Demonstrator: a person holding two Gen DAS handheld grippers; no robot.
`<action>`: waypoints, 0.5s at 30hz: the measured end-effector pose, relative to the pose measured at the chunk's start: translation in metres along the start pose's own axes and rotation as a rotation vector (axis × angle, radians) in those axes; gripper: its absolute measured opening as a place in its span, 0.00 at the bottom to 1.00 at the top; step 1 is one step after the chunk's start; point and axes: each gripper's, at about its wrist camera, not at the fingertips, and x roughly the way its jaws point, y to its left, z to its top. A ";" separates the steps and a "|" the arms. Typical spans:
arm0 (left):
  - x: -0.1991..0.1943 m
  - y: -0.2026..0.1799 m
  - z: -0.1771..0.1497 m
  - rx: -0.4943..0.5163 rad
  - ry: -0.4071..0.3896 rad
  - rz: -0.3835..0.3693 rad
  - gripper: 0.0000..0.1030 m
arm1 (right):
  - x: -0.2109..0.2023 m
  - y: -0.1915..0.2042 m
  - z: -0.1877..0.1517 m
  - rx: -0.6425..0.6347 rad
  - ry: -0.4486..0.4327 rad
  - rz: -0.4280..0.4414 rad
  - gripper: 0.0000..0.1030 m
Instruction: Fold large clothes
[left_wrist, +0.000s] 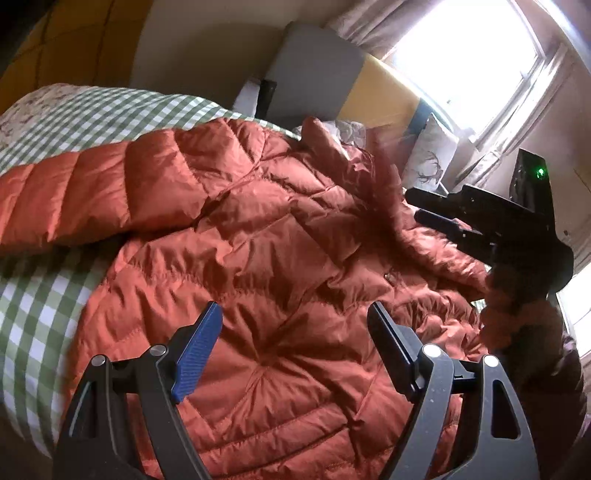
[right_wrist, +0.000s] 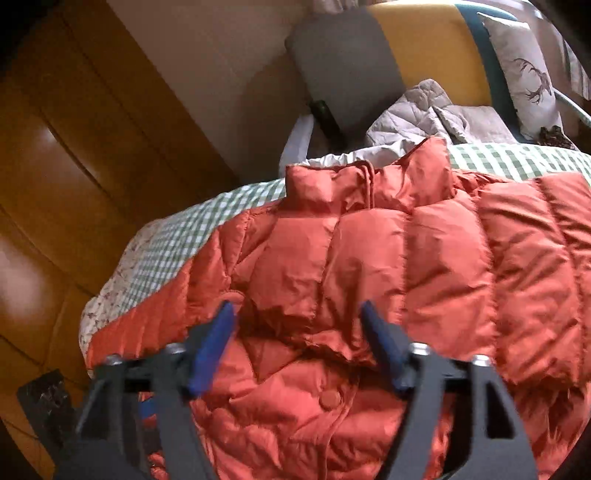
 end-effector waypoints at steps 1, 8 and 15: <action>0.000 -0.001 0.002 0.002 -0.005 -0.004 0.77 | -0.007 0.000 -0.002 0.001 -0.006 0.005 0.71; 0.008 -0.001 0.021 -0.013 -0.009 -0.022 0.77 | -0.077 -0.060 -0.033 0.184 -0.071 0.069 0.74; 0.037 -0.005 0.066 -0.035 -0.004 -0.061 0.77 | -0.123 -0.147 -0.074 0.529 -0.189 0.152 0.90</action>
